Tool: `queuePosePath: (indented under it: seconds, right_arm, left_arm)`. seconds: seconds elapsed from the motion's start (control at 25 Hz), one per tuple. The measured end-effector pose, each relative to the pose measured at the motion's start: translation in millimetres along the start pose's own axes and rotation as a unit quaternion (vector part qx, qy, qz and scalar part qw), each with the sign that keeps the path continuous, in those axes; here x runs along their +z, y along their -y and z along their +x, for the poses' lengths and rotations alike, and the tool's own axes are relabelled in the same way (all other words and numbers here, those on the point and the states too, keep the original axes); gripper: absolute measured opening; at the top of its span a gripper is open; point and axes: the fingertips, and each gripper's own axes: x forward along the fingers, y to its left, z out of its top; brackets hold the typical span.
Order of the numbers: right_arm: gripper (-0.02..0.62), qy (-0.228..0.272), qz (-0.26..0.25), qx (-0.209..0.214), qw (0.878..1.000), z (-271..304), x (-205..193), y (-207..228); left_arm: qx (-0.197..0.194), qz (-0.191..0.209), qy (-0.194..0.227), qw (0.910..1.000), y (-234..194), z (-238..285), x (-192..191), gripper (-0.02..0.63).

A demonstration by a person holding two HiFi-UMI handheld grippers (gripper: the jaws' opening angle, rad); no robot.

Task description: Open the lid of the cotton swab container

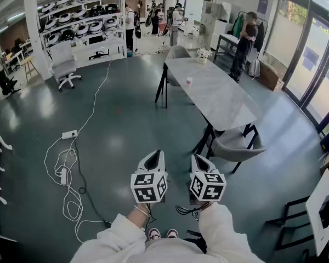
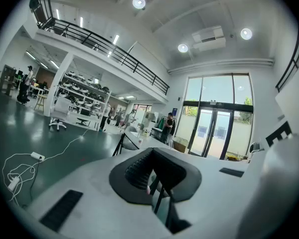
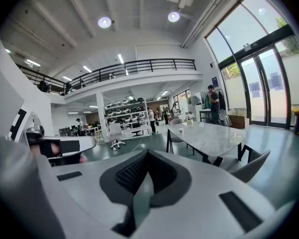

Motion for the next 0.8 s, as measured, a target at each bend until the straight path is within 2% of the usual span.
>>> queuePosePath:
  seconds: [0.16, 0.48, 0.8]
  right_arm:
    - [0.06, -0.009, 0.012, -0.002, 1.0, 12, -4, 0]
    - [0.06, -0.008, -0.013, -0.006, 1.0, 26, -1, -12]
    - [0.06, -0.015, 0.012, -0.009, 1.0, 36, -9, -11]
  left_arm:
    - [0.001, -0.001, -0.004, 1.0, -9, 5, -1, 0.008]
    - [-0.002, -0.005, -0.01, 0.9999, -25, 14, 1, 0.008]
    - [-0.003, -0.007, -0.015, 0.9999, -38, 18, -3, 0.008]
